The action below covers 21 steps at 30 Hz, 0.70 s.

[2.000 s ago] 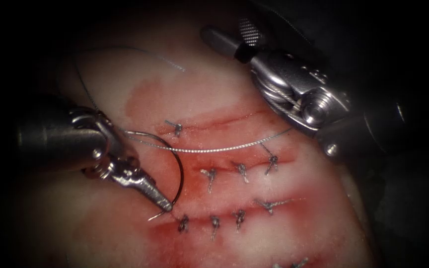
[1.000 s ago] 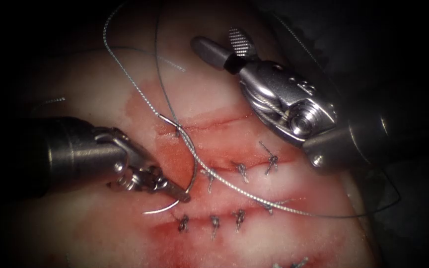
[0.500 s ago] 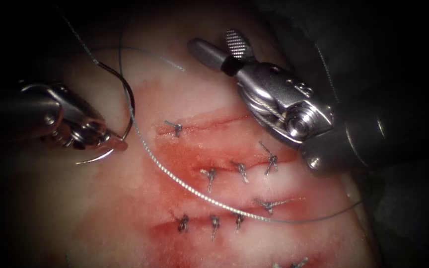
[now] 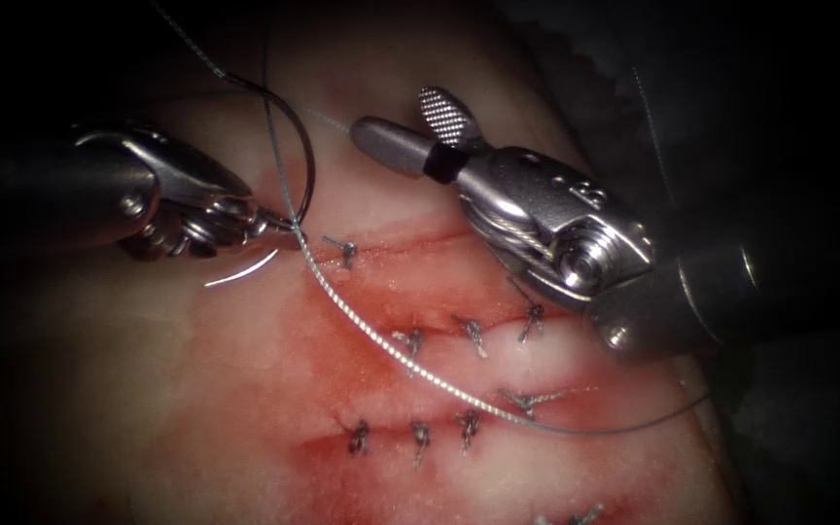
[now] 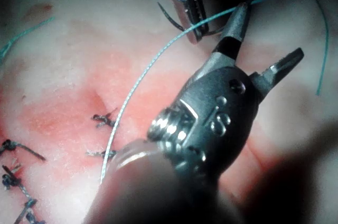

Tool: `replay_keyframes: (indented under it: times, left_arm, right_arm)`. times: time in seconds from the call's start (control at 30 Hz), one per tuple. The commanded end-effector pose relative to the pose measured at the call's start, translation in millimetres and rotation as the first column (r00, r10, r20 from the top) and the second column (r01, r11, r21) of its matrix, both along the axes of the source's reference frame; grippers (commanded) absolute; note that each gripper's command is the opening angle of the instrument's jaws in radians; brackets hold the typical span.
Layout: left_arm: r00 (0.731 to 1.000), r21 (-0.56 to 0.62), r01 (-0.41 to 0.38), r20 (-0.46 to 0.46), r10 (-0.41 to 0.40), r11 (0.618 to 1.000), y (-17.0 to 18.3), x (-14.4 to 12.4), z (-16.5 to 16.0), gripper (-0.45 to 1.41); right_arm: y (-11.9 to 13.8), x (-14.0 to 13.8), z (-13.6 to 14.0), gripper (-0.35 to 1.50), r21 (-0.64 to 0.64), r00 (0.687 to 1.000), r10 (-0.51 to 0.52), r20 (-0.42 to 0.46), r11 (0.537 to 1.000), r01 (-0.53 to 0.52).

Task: Wound Closure
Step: Pass the needle to the right tool

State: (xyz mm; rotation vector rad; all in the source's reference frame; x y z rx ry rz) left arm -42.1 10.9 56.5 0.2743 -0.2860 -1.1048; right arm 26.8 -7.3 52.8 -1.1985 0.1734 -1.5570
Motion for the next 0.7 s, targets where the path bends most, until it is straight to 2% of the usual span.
replay_keyframes:
  times: [0.03,0.17,0.3,0.37,0.47,0.5,0.57,0.7]
  left_arm:
    - [1.000,-0.011,-0.003,-0.011,0.003,1.000,0.5,-0.7,0.7,-0.45]
    - [0.987,-0.008,-0.061,-0.146,0.059,0.998,-1.1,-0.8,3.1,-0.45]
    - [0.970,-0.004,-0.129,-0.207,0.125,0.992,-1.3,-0.5,4.4,-0.45]
    - [0.958,0.005,-0.154,-0.244,0.150,0.988,-1.1,-0.3,4.7,-0.45]
    - [0.925,0.007,-0.197,-0.330,0.188,0.980,-1.2,0.4,5.3,-0.45]
    - [0.920,0.013,-0.204,-0.340,0.196,0.979,-1.2,0.5,5.4,-0.45]
    - [0.919,0.010,-0.204,-0.342,0.195,0.979,-1.3,0.4,5.4,-0.45]
    - [0.909,0.011,-0.216,-0.362,0.205,0.976,-1.6,0.2,5.4,-0.45]
  right_arm:
    - [-1.0,1.3,0.5,0.88,0.008,1.000,-0.017,0.005,1.000,0.017]
    - [-2.9,3.2,0.4,0.83,-0.039,0.995,-0.088,0.055,0.995,0.090]
    - [-3.2,4.6,0.1,0.73,-0.076,0.984,-0.111,0.138,0.990,0.122]
    - [-3.2,5.4,0.2,0.71,-0.121,0.972,-0.110,0.206,0.983,0.137]
    - [-3.1,6.7,0.4,0.64,-0.190,0.946,-0.084,0.313,0.970,0.149]
    - [-3.0,7.5,0.5,0.47,-0.206,0.933,-0.057,0.355,0.969,0.138]
    - [-3.0,8.2,0.6,0.42,-0.214,0.925,-0.043,0.377,0.968,0.133]
    - [-2.8,9.6,0.8,0.21,-0.235,0.909,-0.023,0.417,0.963,0.133]
